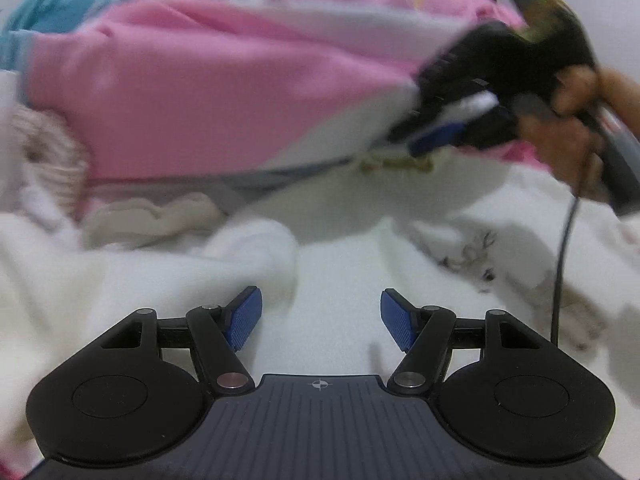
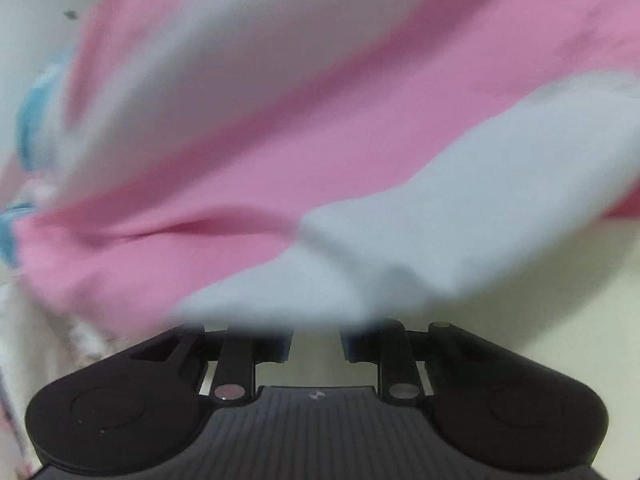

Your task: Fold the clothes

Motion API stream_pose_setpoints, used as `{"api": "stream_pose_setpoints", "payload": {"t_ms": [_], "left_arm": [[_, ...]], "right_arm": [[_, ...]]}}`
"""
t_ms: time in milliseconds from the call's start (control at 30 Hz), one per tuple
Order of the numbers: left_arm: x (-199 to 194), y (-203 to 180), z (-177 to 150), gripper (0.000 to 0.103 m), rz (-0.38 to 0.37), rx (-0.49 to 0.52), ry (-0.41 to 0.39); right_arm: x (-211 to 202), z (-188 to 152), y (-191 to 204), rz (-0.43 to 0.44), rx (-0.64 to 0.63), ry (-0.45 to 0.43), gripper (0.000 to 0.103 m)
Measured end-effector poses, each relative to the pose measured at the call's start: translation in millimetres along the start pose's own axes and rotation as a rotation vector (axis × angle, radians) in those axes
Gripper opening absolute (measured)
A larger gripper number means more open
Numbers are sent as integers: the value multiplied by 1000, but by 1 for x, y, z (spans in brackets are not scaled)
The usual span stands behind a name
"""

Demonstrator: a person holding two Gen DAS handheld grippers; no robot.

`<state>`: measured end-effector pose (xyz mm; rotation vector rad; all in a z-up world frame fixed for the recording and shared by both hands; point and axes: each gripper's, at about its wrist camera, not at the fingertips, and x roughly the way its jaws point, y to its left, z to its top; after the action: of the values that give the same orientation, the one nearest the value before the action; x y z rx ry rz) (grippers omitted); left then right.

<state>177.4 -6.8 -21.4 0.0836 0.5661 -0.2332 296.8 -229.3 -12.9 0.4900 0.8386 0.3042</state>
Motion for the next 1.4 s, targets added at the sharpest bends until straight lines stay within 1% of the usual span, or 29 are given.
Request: {"api": "stream_pose_setpoints", "payload": {"t_ms": [133,167,267,333,400,433,467,567,600,667,800,833,900,933,1033,1100,1233,1267,1300,1333,1367,1400], "left_arm": [[-69,33,13,67,42,-28,-29],[-86,43,16,68,64,-24,-34],[-135,74,22,69,175,15,-45],[-165,95,24,71,262,30,-56],[-189,114,25,76,337,35,-71],[-200,123,23,77,360,26,-84],[-206,129,19,80,366,8,-94],[-213,143,4,81,343,-61,-106],[-211,145,-3,81,328,-78,-102],[-204,144,-17,81,304,-91,-101],[-198,145,-41,78,266,-130,-115],[-196,147,-46,77,259,-144,-118],[-195,152,-57,70,243,-175,-118],[-194,155,-62,68,234,-190,-116],[-190,160,-75,59,196,-219,-117],[-187,163,-84,55,169,-236,-121],[-183,168,-96,54,129,-282,-135],[-181,169,-98,54,120,-295,-140],[-180,170,-100,54,111,-308,-146],[-179,171,-101,54,104,-324,-152],[-178,172,-102,55,97,-341,-159],[-178,173,-103,57,84,-365,-170]], "right_arm": [[-46,-16,19,92,-26,9,26],[-56,-19,24,115,-33,13,26],[-81,-24,36,195,-61,34,27],[-97,-29,48,266,-74,59,27],[-89,-38,78,339,-79,100,27],[-83,-42,94,375,-82,122,27],[-76,-47,110,412,-84,143,28],[-55,-68,145,492,-72,232,32],[-46,-76,155,501,-67,260,33],[-27,-94,170,503,-45,313,34],[13,-126,179,482,44,405,34],[25,-133,177,464,72,413,34],[45,-143,171,424,138,419,35],[56,-147,167,407,182,424,36],[80,-159,159,381,274,434,36],[87,-166,159,399,295,444,36],[91,-177,165,452,303,433,35],[88,-179,166,463,298,424,32],[86,-181,168,474,293,416,23],[82,-182,169,491,287,405,17],[78,-182,170,510,280,394,7],[74,-183,170,529,274,383,7]]}}
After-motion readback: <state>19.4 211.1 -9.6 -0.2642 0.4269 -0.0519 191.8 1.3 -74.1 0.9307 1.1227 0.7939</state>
